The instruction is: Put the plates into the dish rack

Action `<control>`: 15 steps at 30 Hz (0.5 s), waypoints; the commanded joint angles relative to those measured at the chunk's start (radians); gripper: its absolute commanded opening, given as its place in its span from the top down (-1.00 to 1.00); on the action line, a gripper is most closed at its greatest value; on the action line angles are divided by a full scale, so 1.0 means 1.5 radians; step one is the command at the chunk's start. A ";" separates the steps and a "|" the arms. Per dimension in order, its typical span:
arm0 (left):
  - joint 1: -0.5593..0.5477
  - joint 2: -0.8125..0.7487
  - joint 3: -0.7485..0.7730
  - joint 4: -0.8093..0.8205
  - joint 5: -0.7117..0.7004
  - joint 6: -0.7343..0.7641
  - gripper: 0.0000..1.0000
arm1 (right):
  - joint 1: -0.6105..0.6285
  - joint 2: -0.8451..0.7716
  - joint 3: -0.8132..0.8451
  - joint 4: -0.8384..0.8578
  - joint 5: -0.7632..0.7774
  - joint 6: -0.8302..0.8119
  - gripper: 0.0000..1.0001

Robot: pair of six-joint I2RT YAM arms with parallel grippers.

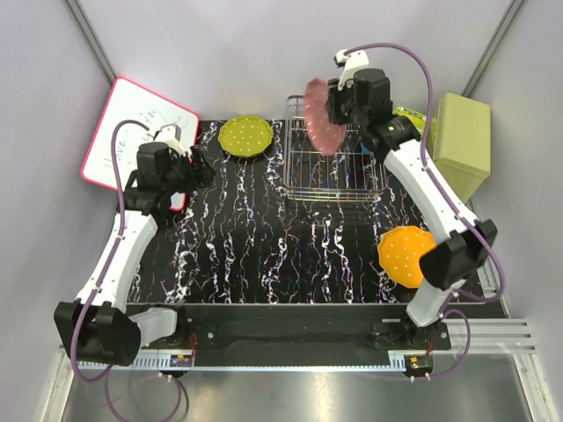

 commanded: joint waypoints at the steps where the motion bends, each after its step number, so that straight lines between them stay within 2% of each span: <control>1: 0.001 -0.027 0.000 0.026 -0.063 0.027 -0.56 | -0.038 0.071 0.097 0.200 0.237 -0.030 1.00; 10: 0.001 -0.039 -0.058 0.057 -0.032 0.021 -0.57 | -0.084 0.292 0.372 0.189 0.294 -0.071 1.00; 15: 0.002 -0.039 -0.066 0.058 -0.027 0.025 -0.57 | -0.083 0.330 0.402 0.184 0.329 -0.112 1.00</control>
